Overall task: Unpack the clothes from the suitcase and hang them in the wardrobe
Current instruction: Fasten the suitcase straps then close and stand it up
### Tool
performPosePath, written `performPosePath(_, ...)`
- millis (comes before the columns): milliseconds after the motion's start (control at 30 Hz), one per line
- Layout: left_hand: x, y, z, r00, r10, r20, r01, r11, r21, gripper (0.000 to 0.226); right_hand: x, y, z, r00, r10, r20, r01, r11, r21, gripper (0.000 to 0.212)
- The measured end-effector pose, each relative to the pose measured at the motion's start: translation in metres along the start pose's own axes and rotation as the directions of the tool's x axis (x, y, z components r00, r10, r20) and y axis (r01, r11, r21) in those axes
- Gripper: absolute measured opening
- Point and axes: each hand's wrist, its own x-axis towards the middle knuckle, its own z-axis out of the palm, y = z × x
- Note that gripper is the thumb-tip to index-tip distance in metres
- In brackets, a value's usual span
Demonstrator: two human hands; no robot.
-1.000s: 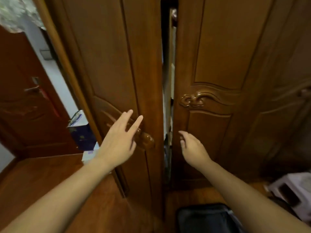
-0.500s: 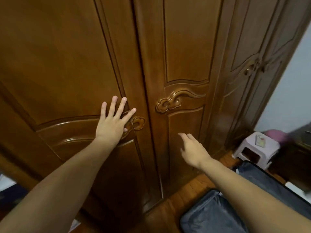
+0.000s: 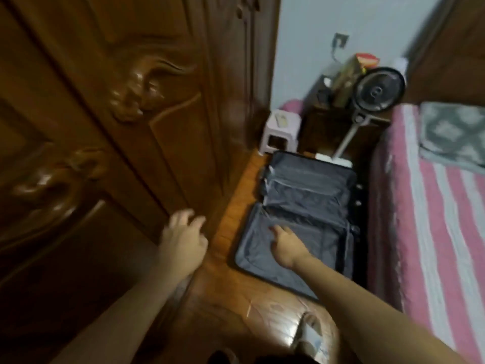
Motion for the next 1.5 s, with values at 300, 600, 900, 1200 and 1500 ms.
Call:
performPosePath(300,-0.051,0.078,0.272,0.537,-0.004,0.843,0.143,0.986,-0.086,0.046,-0.060,0.290,0.136,0.809,0.556,0.192,-0.556,0.829,-0.059,0.031)
performPosePath(600,0.048,0.057,0.575,0.553,0.018,0.833,-0.110,0.993,0.051,0.064,0.121,0.384,0.344,0.809,0.482,0.336,-0.457,0.876,-0.156,0.048)
performPosePath(900,0.135,0.008,0.732,0.623,0.441,0.646,-0.715,0.656,0.243,0.040,0.243,0.429,0.447,0.881,0.473,0.026,-0.422,0.808,-0.411,0.042)
performPosePath(1200,0.045,-0.028,0.676,0.662,0.480,0.576,-0.708,0.653,0.269,0.033,0.149,0.361,0.483,0.934,0.352,0.060,-0.257,0.781,-0.570,0.032)
performPosePath(1500,-0.143,-0.092,0.577,0.669,0.406,0.623,-0.590,0.799,0.113,0.032,-0.041,0.265,0.550,0.893,0.449,0.033,-0.393,0.814,-0.428,0.031)
